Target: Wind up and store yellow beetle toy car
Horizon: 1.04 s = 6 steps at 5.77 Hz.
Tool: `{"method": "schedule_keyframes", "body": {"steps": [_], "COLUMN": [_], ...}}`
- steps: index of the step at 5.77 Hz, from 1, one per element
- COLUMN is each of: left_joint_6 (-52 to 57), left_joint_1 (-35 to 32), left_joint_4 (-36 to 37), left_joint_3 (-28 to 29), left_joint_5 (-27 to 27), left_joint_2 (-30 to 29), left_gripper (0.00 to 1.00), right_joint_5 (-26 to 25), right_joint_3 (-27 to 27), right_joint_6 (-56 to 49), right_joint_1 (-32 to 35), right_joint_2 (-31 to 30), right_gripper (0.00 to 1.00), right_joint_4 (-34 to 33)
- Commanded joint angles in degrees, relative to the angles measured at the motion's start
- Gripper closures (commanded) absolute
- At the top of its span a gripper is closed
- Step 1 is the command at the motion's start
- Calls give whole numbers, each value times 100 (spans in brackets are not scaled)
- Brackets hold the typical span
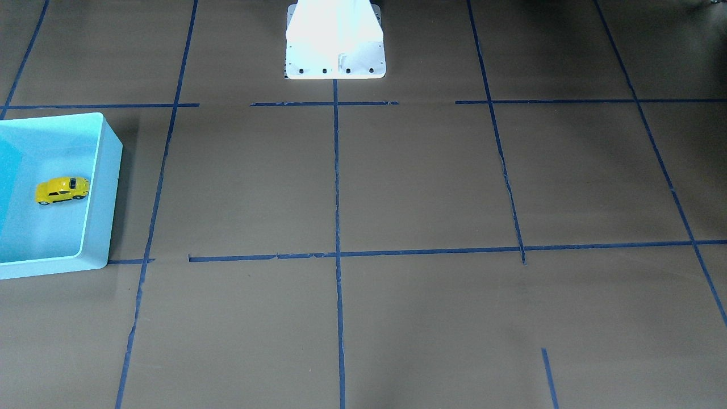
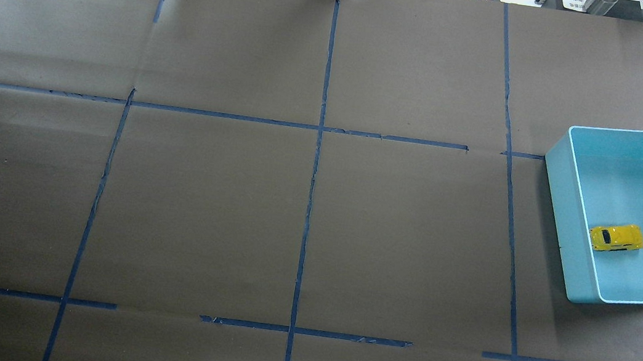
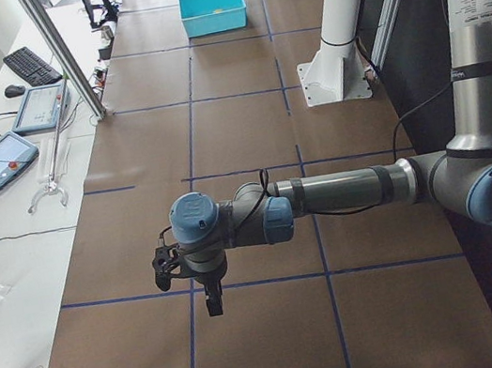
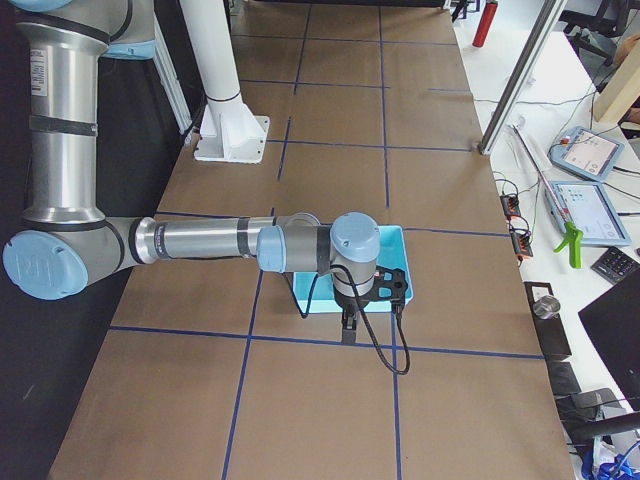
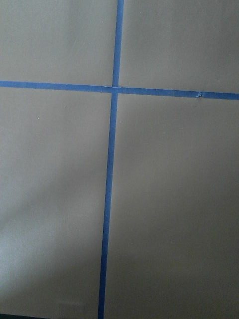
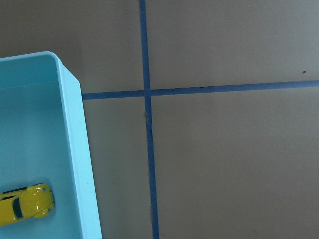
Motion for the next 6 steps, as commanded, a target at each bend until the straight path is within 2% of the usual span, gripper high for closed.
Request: {"method": "schedule_keyframes", "body": {"steps": [1,3,4,6], "left_joint_6": [0,0,0,0], "left_joint_1": [6,382,392,392], "left_joint_4": [-54,-89,-220,-213], "left_joint_3": [0,-18,-9,-18], "left_joint_5": [0,0,-9,-18], "left_joint_2": [0,-9,0,0], "left_gripper": [0,0,0,0], "right_joint_5": [227,201,218,236], "right_joint_3": [-1,-10,-19,-28], "right_joint_6": [-8,-104,-505,-456], "right_joint_1": [-9,-26,-26,-26], "right_joint_2": [19,19,19,10], "right_gripper": [0,0,0,0], "right_joint_4": [5,13,5,-4]}}
